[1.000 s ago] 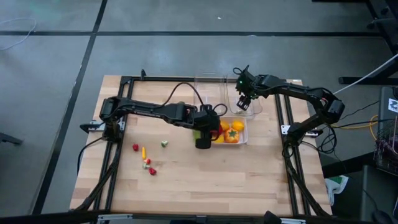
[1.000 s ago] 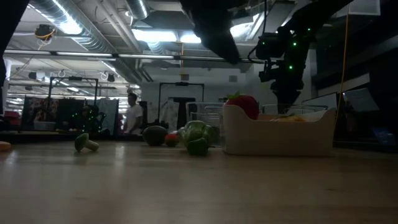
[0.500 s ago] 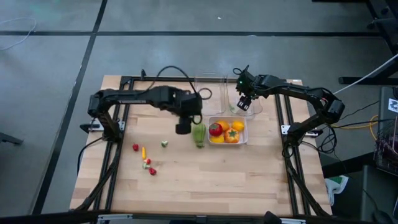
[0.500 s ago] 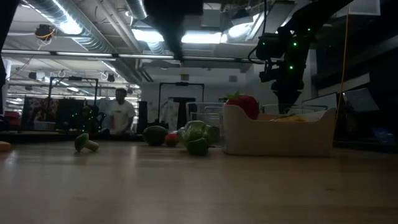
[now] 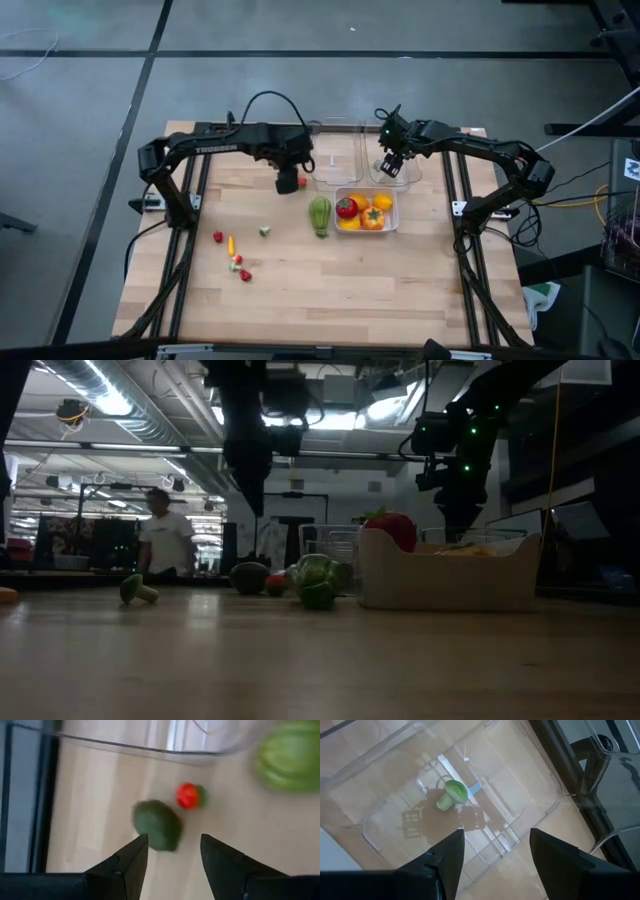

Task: Sort produce into baskets
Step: Put the lime into the white bin

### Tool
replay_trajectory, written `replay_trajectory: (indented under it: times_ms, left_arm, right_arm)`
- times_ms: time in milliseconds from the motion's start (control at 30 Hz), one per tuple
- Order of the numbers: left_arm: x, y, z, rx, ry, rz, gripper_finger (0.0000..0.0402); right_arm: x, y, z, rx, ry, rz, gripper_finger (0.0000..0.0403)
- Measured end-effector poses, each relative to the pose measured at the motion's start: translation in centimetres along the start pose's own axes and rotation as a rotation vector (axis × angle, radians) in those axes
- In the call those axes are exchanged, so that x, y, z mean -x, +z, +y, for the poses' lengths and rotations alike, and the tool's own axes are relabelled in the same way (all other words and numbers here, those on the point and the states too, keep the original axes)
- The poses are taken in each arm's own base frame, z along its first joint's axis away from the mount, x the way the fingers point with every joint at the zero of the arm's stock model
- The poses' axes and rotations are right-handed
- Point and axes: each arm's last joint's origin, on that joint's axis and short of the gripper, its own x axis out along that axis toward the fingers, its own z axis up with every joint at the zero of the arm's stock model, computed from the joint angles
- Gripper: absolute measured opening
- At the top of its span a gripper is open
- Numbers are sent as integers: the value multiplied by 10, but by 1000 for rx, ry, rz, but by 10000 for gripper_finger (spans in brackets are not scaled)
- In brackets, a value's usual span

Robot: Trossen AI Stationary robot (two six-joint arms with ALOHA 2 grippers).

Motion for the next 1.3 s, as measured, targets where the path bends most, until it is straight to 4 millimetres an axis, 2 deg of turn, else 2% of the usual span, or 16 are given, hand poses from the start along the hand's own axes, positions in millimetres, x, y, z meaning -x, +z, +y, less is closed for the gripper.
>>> replay_trajectory:
  times_ms: [200, 400, 800, 1100, 1300]
  left_arm:
    - [-21, -10, 24, 159, 28, -4, 178]
    - [-30, -16, 33, 203, 35, 30, 183]
    - [-60, -14, 35, 259, 114, 113, 264]
    - [-58, -13, 35, 324, 114, 95, 269]
    - [-55, -11, 31, 441, -45, 89, 270]
  right_arm:
    - [0, 0, 0, 0, 0, -2, 223]
    - [0, 2, 0, -4, -1, -19, 223]
    - [0, 2, 0, -5, -1, -24, 223]
    - [0, 2, 0, -5, -1, -24, 223]
    - [0, 2, 0, -5, -1, -24, 223]
